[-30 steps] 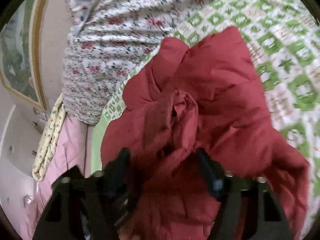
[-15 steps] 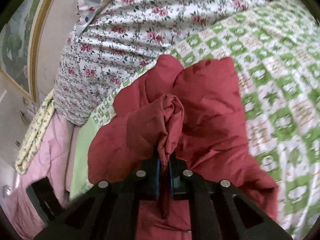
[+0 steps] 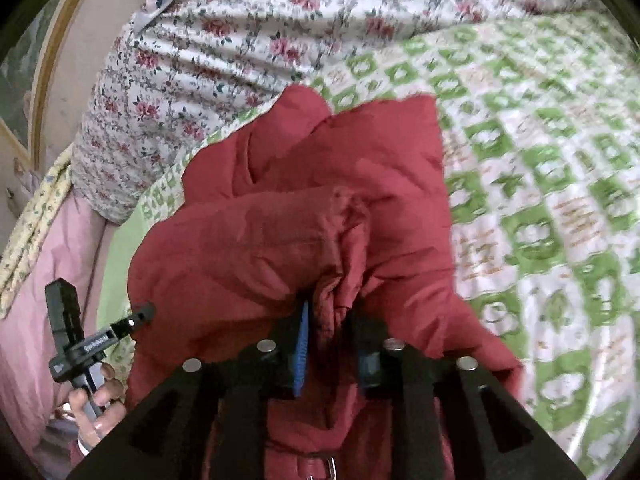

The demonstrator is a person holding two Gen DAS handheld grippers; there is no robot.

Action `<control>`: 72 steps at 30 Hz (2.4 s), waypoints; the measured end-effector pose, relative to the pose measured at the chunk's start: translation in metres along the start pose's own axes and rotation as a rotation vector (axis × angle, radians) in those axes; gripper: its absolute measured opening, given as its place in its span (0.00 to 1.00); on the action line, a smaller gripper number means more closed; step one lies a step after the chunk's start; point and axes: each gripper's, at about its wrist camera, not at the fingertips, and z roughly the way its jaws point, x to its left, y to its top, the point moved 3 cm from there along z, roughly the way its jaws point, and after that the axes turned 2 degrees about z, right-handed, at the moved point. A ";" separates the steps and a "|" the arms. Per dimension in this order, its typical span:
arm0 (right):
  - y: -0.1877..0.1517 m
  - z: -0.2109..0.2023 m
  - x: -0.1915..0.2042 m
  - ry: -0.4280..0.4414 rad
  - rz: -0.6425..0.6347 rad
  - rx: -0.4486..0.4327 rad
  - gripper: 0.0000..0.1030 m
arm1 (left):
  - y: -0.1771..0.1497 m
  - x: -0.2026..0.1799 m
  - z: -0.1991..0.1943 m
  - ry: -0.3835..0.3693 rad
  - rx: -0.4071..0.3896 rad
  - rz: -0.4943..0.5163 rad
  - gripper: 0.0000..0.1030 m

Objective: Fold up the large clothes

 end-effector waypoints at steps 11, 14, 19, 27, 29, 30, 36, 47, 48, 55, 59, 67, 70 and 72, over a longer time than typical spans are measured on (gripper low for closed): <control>-0.005 -0.003 0.064 -0.104 -0.252 -0.061 0.22 | -0.004 -0.006 0.003 0.072 -0.003 0.038 0.37; -0.011 0.033 0.047 -0.175 -0.238 0.027 0.18 | -0.002 -0.008 -0.008 0.064 -0.007 0.051 0.37; -0.013 0.047 0.029 -0.147 -0.180 0.044 0.16 | 0.006 -0.008 -0.036 0.074 -0.087 0.066 0.37; -0.013 0.028 0.044 -0.151 -0.200 -0.006 0.20 | 0.001 0.016 0.002 0.120 0.017 0.033 0.37; -0.013 0.019 0.049 -0.181 -0.231 -0.041 0.20 | 0.001 0.015 0.003 0.125 0.018 0.033 0.37; -0.013 0.021 0.047 -0.203 -0.237 -0.038 0.20 | 0.001 0.015 0.004 0.125 0.019 0.032 0.37; -0.014 0.046 0.021 -0.163 -0.151 0.033 0.15 | -0.002 0.016 -0.010 0.110 -0.006 0.006 0.37; -0.015 0.043 0.018 -0.148 -0.135 0.030 0.16 | -0.004 0.019 0.006 0.133 0.021 0.027 0.37; -0.014 0.041 0.019 -0.144 -0.128 0.029 0.16 | -0.004 0.018 0.006 0.135 0.023 0.028 0.37; -0.026 -0.011 0.035 -0.096 -0.111 -0.006 0.33 | -0.003 0.017 0.007 0.155 0.025 0.032 0.37; -0.050 -0.049 0.048 -0.067 -0.131 -0.039 0.41 | -0.001 0.016 0.004 0.158 0.031 0.031 0.37; -0.087 -0.083 0.042 -0.050 -0.086 -0.034 0.45 | -0.012 0.015 -0.028 0.122 0.017 -0.015 0.41; -0.093 -0.087 0.039 -0.044 -0.069 -0.028 0.46 | -0.023 0.016 -0.044 0.109 0.006 -0.019 0.42; -0.097 -0.090 0.039 -0.041 -0.067 -0.029 0.46 | -0.032 0.017 -0.055 0.110 0.004 -0.023 0.42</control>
